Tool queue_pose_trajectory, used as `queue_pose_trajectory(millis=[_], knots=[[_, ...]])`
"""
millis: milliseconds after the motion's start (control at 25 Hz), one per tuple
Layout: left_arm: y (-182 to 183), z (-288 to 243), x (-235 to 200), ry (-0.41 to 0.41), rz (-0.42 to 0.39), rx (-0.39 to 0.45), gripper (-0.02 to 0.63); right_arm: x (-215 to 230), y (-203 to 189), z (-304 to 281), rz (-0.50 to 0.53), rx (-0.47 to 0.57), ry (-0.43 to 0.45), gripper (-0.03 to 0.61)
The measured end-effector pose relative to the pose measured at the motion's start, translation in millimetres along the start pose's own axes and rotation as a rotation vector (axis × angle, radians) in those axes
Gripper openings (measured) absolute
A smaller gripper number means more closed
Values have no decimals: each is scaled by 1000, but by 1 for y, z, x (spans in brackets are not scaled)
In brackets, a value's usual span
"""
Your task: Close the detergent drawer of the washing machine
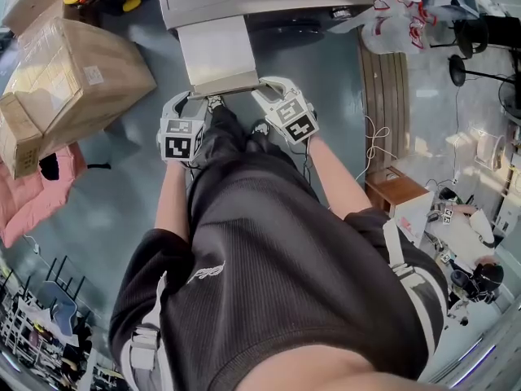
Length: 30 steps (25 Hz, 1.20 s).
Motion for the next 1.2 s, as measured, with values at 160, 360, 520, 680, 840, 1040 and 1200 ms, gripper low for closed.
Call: queue_pose_trajectory(millis=[160,360,520,680,840,1040,1200], knots=[[1,-1,-1,-2,-1,-5,199,0,0,-2,-3,-4,6,120],[2,-2,-3,1,0,-6,199,2,1,-4,-2,-10,12,120],[4,-3,-4,-1,2,-1,199,4,3,-4,0,-11,6,121],[7,-3,-5,-5,1,0,199,8,8,-4,8,12,-18,121],[7,-5,-5,-6,4,8,199,7,5,-5,3,-16,-3,121],[10,-4,-6,-8,4,7,198,8,8,-5,6,-22,-5,121],[13,-6,-7,-10,9,20,198,12,10,-6,11,-30,-3,121]])
Point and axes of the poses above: the fingertips, and each gripper's own axes: z backward along the fingers, x to its right, y out of its top, the point moved 7 cm from there along z, backward along the fingers, and after that the axes turned 3 degrees about z, right-handed, at the moved point
